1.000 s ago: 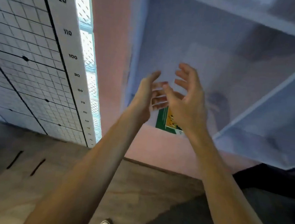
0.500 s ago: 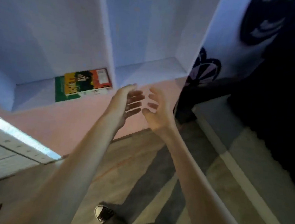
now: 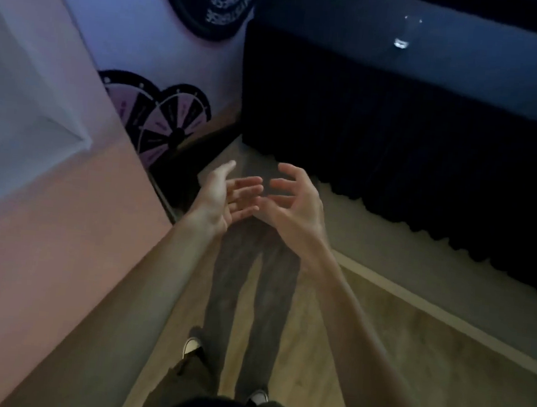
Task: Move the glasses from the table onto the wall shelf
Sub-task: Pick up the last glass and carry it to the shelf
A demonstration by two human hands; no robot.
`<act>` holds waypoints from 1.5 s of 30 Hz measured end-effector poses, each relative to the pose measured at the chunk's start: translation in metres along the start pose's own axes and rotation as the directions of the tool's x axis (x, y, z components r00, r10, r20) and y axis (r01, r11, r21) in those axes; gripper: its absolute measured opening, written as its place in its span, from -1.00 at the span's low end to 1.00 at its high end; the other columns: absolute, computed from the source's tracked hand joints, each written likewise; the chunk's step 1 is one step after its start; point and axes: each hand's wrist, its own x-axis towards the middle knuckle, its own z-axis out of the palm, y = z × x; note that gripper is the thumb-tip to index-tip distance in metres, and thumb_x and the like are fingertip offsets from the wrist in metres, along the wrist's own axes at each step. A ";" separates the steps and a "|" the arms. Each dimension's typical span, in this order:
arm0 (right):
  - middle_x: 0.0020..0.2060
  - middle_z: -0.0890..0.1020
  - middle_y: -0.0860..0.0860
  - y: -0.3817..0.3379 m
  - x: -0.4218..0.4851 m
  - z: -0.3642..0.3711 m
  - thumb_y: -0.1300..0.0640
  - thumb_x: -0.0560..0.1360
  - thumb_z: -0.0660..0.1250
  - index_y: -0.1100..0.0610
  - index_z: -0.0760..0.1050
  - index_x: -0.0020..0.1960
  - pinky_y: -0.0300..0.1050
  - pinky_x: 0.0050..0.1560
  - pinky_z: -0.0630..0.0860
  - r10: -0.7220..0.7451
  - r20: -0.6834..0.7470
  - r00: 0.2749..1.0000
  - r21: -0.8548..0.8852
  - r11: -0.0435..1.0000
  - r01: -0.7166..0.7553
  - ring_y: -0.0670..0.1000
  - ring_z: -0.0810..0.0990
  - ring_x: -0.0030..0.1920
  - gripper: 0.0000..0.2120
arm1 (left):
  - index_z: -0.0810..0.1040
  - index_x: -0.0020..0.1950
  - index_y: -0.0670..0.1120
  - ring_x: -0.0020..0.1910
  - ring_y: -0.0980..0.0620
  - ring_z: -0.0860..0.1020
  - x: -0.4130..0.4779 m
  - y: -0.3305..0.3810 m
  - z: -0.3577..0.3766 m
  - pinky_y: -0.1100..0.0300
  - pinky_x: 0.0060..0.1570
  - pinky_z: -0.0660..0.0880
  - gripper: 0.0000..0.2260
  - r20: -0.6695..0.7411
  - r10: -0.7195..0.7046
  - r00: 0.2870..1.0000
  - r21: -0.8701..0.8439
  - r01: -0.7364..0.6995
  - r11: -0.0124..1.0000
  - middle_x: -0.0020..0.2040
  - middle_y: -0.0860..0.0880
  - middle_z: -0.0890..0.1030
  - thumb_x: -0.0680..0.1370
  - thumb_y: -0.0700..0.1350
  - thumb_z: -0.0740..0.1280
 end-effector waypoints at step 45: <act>0.18 0.69 -0.12 0.175 0.551 -0.423 -0.06 0.54 0.48 0.00 0.59 0.32 -0.24 0.08 0.60 0.093 -0.174 0.980 0.018 0.996 -0.091 -0.14 0.69 0.11 -0.62 | 0.62 0.16 -0.16 0.10 -0.12 0.70 0.456 0.088 0.562 0.03 0.07 0.65 -0.77 -0.021 0.049 0.999 0.075 -0.047 0.996 0.13 -0.20 0.70 0.63 -0.04 0.36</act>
